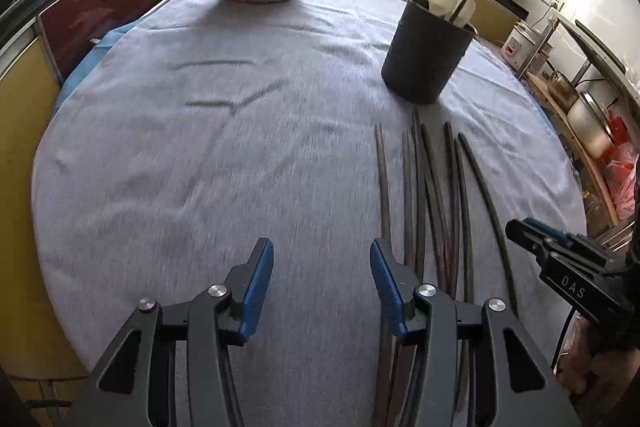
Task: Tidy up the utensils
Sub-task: 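Grasp another chopstick with the right tool while the left tool grasps one, then lift the held chopsticks toward the black cup with both tools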
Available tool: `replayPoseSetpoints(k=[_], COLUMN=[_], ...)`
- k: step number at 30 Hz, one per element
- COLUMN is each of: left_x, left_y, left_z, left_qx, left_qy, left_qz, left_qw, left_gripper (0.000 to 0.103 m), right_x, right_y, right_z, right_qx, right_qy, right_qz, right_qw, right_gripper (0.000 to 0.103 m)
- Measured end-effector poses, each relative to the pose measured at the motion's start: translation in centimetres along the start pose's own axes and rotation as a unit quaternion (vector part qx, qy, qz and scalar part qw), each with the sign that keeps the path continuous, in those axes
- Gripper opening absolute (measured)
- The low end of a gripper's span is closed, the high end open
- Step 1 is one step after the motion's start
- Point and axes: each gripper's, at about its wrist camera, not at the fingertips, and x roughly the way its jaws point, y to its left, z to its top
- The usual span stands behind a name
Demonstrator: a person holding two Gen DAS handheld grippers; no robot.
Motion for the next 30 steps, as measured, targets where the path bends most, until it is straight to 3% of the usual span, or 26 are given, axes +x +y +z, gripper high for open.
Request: replayPoseSetpoints(k=[7,12,17,19,23,25,27,30], left_x=[2.3,3.9,5.8,6.7,7.7,8.1,8.4,8.3], left_y=[-0.4,-0.9,-2.5,-2.7,-3.3,-3.6,-4.2,-4.5], left_z=[3.7,5.2,6.8,7.5,9.0,9.3,9.4,9.0], left_qx=[-0.008,-0.013,0.023,0.028,0.039,0.045,0.053,0.061], left_qy=[0.022,0.045,0.082,0.096,0.104,0.103,0.101,0.092], left_qz=[-0.038,-0.055,-0.032,-0.019,-0.008,-0.005,-0.011,-0.009], left_qw=[0.9990,0.9974,0.9958,0.9948,0.9938,0.9936,0.9934,0.9939], left_gripper=[0.051,0.051,0.051,0.045,0.039,0.029,0.011,0.005], right_x=[0.9,3.3,5.3,5.8,6.8,7.0,7.1,6.7], right_y=[-0.1,0.4,1.2,1.5,1.6,1.7,1.8,1.1], right_z=[3.6,5.9,7.4,8.1,9.2,9.6,9.5,9.0], right_qx=[0.018,0.012,0.000,-0.008,-0.012,-0.012,-0.019,-0.007], right_qy=[-0.002,0.026,0.054,0.057,0.063,0.065,0.061,0.058], right_qz=[0.041,0.041,0.021,0.011,0.001,0.000,-0.007,0.010], right_qw=[0.999,0.999,0.998,0.998,0.998,0.998,0.998,0.998], right_gripper=[0.031,0.031,0.025,0.019,0.017,0.015,0.008,0.007])
